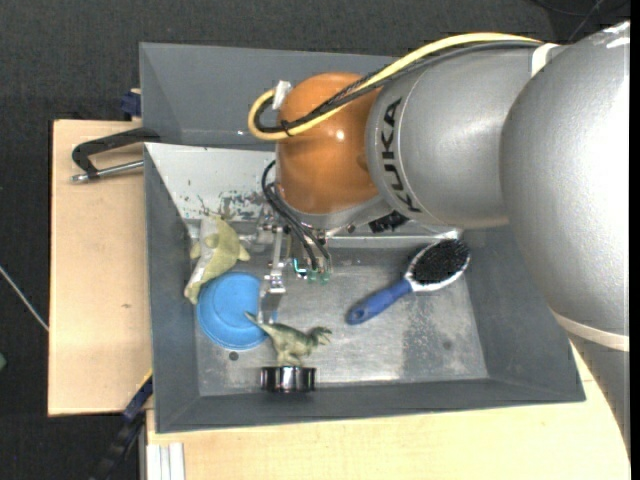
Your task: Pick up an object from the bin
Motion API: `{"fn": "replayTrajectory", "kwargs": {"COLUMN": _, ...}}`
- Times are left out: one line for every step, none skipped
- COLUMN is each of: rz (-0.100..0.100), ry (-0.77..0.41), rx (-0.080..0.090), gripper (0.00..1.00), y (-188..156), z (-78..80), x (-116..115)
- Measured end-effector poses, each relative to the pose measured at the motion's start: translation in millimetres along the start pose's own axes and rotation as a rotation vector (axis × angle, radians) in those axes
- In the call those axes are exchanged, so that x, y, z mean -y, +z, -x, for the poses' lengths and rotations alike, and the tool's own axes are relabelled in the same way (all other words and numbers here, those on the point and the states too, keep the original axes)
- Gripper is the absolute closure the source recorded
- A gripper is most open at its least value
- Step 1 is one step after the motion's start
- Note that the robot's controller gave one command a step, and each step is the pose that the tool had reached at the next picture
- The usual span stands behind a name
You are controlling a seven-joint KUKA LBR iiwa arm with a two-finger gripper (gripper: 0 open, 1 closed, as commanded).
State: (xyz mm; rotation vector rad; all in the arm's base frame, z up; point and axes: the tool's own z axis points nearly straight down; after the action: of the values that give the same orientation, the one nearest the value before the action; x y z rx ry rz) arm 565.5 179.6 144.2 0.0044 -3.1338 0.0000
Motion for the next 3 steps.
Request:
{"fn": "replayTrajectory", "kwargs": {"rz": 0.004, "ry": -0.204, "rx": 0.031, "gripper": 0.0, "y": 68, "z": -30.0, "x": 8}}
{"fn": "replayTrajectory", "kwargs": {"rz": -0.01, "ry": -0.288, "rx": 0.009, "gripper": 0.0, "y": 61, "z": -19.8, "x": -23}}
{"fn": "replayTrajectory", "kwargs": {"rz": 0.001, "ry": -0.302, "rx": 0.016, "gripper": 0.0, "y": 39, "z": 26.1, "x": -15}}
